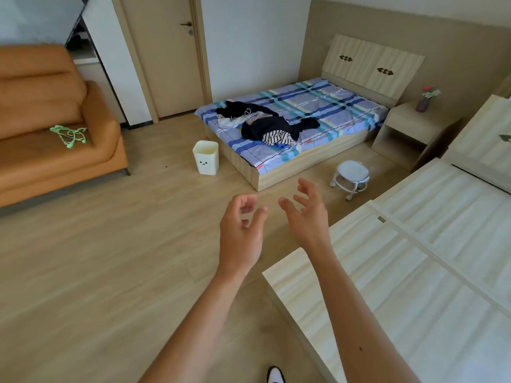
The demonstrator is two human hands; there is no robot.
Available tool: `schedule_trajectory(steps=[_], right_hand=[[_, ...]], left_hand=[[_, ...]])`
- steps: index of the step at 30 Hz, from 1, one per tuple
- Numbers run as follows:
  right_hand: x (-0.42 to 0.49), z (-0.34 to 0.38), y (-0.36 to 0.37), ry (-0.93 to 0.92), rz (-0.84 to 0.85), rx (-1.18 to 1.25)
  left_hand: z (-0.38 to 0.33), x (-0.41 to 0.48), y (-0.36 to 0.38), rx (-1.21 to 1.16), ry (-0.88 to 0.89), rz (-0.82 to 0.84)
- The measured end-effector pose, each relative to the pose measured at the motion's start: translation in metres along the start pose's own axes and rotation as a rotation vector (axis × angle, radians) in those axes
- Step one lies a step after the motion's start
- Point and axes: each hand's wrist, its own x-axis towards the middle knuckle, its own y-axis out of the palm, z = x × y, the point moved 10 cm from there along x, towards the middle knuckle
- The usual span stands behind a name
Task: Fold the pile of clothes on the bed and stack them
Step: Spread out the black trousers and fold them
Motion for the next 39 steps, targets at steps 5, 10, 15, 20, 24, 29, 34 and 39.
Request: schedule_trajectory(steps=[5, 10, 15, 20, 24, 29, 34, 39], right_hand=[[0.026, -0.014, 0.016, 0.041, -0.003, 0.027], [0.071, -0.031, 0.038, 0.068, -0.008, 0.062], [0.134, -0.042, 0.067, 0.093, 0.032, 0.096], [0.195, -0.04, 0.084, 0.094, 0.056, 0.1], [0.234, -0.05, 0.099, 0.134, 0.066, 0.101], [0.275, -0.068, 0.129, 0.187, 0.075, 0.074], [0.331, -0.079, 0.163, 0.231, 0.005, 0.069], [0.39, -0.082, 0.189, 0.273, -0.12, 0.089]], left_hand=[[0.011, 0.021, -0.001, 0.005, -0.022, -0.012], [0.023, 0.065, 0.009, 0.018, -0.027, 0.013], [0.033, 0.13, 0.026, 0.021, -0.06, 0.029], [0.034, 0.193, 0.04, -0.01, -0.061, 0.031], [0.047, 0.232, 0.046, -0.029, -0.085, 0.031], [0.078, 0.286, 0.053, -0.034, -0.136, 0.066], [0.106, 0.362, 0.059, -0.037, -0.149, 0.159], [0.117, 0.449, 0.067, -0.042, -0.127, 0.29]])
